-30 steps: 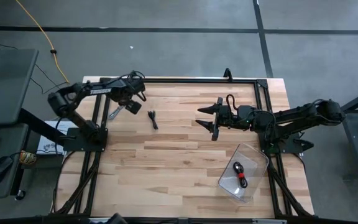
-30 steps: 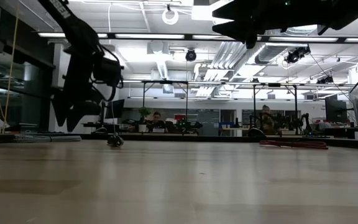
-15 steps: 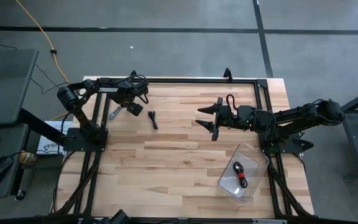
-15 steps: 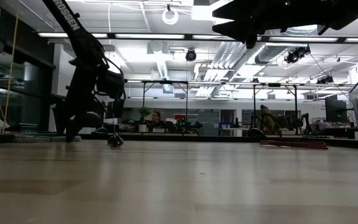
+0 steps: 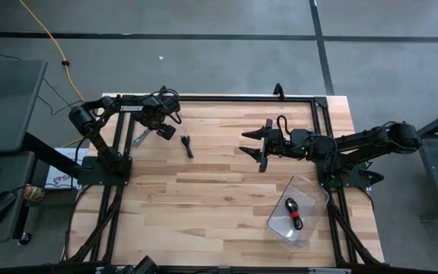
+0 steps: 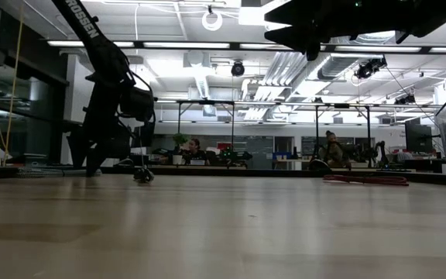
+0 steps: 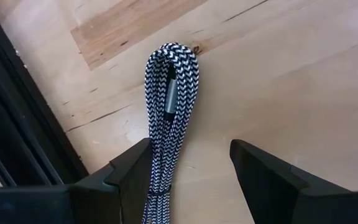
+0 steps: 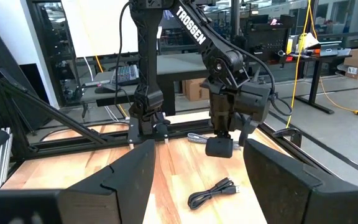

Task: Pick and place USB-C Cables
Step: Put the gray charger cable into the transparent bin

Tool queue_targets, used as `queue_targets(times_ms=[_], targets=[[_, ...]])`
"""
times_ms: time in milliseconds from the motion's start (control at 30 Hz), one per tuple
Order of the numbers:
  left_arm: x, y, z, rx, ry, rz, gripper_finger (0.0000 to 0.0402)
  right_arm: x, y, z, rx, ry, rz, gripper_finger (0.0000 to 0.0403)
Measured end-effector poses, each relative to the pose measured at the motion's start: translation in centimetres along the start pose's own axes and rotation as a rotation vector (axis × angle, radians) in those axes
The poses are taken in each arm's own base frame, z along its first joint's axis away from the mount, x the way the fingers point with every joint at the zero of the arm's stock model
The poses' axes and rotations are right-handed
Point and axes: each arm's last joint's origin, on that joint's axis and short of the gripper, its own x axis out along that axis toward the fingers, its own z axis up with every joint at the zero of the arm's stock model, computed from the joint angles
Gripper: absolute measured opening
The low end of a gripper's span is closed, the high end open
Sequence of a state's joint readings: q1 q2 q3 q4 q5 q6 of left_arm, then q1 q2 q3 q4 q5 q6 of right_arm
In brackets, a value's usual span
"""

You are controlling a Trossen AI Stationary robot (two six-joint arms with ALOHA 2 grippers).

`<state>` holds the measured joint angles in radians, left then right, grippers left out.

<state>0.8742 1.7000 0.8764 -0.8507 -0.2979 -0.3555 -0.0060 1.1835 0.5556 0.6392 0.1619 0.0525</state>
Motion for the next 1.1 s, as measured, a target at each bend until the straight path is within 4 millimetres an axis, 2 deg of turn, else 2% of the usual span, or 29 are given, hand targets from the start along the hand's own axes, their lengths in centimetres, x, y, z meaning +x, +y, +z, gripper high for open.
queue_targets(times_ms=[200, 367, 667, 933, 1100], targets=[[-0.1, -0.1, -0.1, 0.014, 0.014, -0.023, 0.0207, 0.0, 0.0, 0.0, 0.0, 0.0, 0.0, 0.0236], [-0.4, -0.5, 0.0, 0.043, 0.046, -0.125, 0.0207, 0.0, 0.0, 0.0, 0.0, 0.0, 0.0, 0.0236], [-1.9, -2.8, 0.0, 0.133, 0.039, -0.274, 0.0207, 0.0, 0.0, 0.0, 0.0, 0.0, 0.0, 0.0236], [-3.9, -5.2, -0.2, 0.264, -0.034, -0.287, 0.0207, 0.0, 0.0, 0.0, 0.0, 0.0, 0.0, 0.0236], [-4.8, -5.7, 0.2, 0.284, -0.071, -0.288, 0.0207, 0.0, 0.0, 0.0, 0.0, 0.0, 0.0, 0.0236]])
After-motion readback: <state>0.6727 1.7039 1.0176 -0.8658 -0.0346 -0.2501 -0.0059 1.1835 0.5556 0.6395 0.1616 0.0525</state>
